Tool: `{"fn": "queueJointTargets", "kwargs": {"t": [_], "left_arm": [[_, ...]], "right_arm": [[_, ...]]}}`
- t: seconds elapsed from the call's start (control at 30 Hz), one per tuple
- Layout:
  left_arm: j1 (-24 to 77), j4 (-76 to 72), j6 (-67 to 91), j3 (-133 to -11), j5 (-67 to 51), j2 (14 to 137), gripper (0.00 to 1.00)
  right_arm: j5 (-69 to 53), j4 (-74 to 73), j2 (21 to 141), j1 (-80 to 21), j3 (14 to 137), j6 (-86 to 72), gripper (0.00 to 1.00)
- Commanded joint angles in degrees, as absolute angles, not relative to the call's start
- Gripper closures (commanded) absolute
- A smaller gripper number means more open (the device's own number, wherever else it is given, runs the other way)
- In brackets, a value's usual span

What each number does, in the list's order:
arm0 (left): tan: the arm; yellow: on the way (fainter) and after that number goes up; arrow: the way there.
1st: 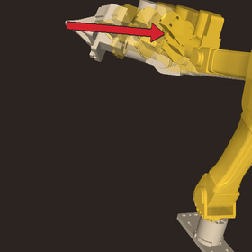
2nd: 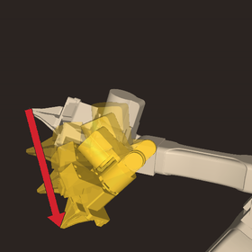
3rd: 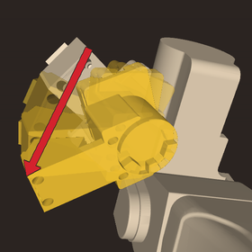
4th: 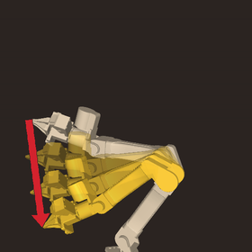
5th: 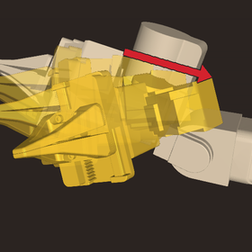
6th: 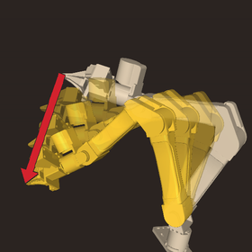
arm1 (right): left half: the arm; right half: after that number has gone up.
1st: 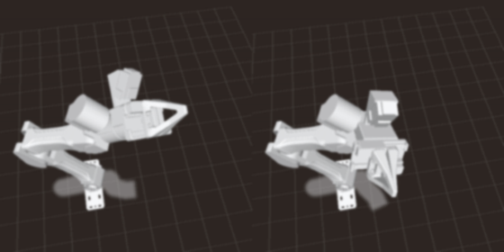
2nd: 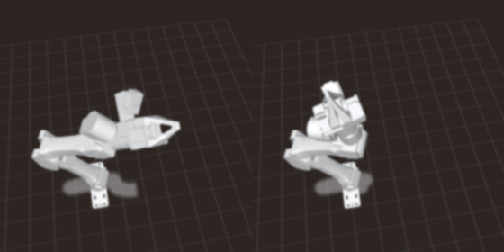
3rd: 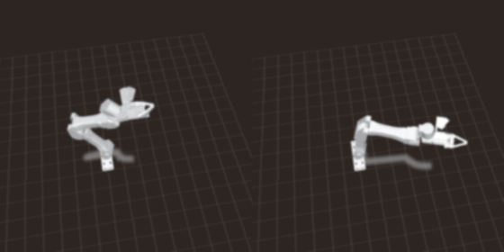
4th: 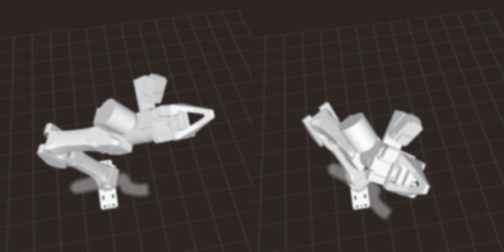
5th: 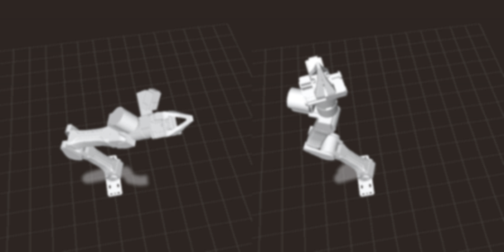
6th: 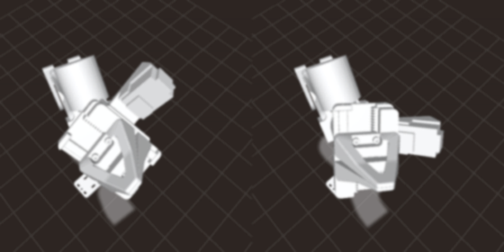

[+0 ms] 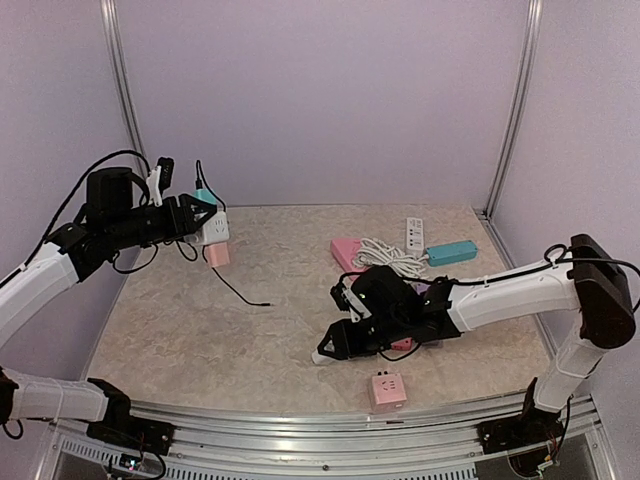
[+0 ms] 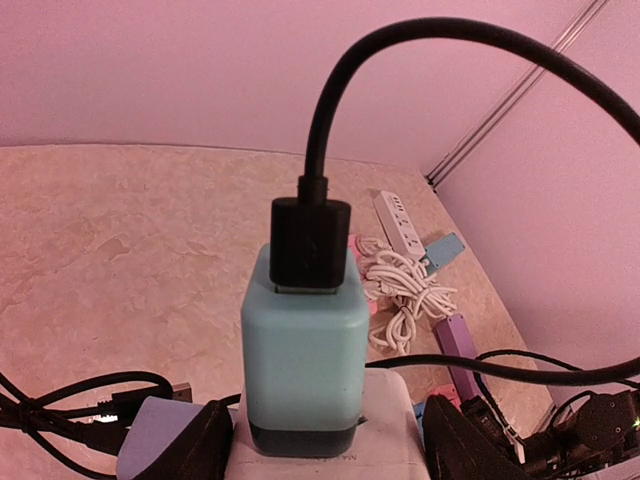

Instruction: Pull the plug off the socket

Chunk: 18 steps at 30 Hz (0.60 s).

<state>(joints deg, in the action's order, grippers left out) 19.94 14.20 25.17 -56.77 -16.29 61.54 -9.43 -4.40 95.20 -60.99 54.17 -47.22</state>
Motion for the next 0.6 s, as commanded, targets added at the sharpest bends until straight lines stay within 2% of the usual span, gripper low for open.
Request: {"fn": "queueJointTargets", "kwargs": {"t": [0.0,0.1,0.33,0.57], "left_arm": [[19.61,11.35,23.9,-57.04,-16.96,60.43,0.75],[19.62,11.39,24.0,-57.04,-16.96,60.62,0.75],[19.63,11.4,24.0,-56.96,-16.68,60.82,0.75],[19.6,11.45,24.08,-56.97,-16.64,61.0,0.75]], "right_arm": [[-7.96,-5.34,95.65,-61.38,54.16,-48.48,0.88],[-7.3,-5.98,95.52,-61.27,53.68,-48.73,0.77],[-6.67,-7.36,96.2,-61.11,52.87,-49.73,0.66],[-4.46,-9.91,95.04,-61.04,52.86,-49.86,0.39]]}}
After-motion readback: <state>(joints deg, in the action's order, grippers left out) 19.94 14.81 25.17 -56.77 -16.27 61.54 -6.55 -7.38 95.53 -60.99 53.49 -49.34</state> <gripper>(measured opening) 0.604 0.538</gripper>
